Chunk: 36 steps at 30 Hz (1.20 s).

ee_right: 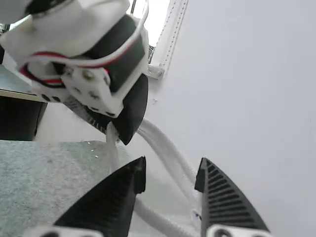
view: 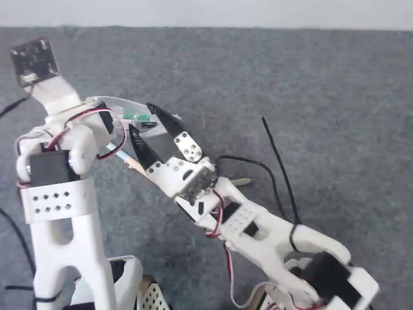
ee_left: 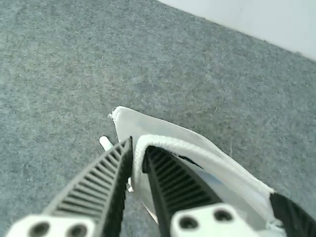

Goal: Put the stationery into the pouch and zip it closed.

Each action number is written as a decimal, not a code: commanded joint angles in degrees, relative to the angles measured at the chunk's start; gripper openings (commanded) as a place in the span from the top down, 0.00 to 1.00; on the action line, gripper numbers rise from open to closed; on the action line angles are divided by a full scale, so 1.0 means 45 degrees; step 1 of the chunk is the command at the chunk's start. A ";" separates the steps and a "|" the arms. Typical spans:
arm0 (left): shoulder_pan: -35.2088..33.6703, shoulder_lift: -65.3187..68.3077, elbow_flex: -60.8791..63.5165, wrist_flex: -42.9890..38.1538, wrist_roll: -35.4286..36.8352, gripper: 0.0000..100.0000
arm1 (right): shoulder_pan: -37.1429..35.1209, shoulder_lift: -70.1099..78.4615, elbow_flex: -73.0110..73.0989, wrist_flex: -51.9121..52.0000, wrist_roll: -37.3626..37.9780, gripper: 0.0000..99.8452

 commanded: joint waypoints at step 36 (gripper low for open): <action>-0.0371 0.0098 -0.0107 -0.0410 0.0078 0.99 | 0.1280 -1.1868 -0.0899 2.1871 -0.6037 0.83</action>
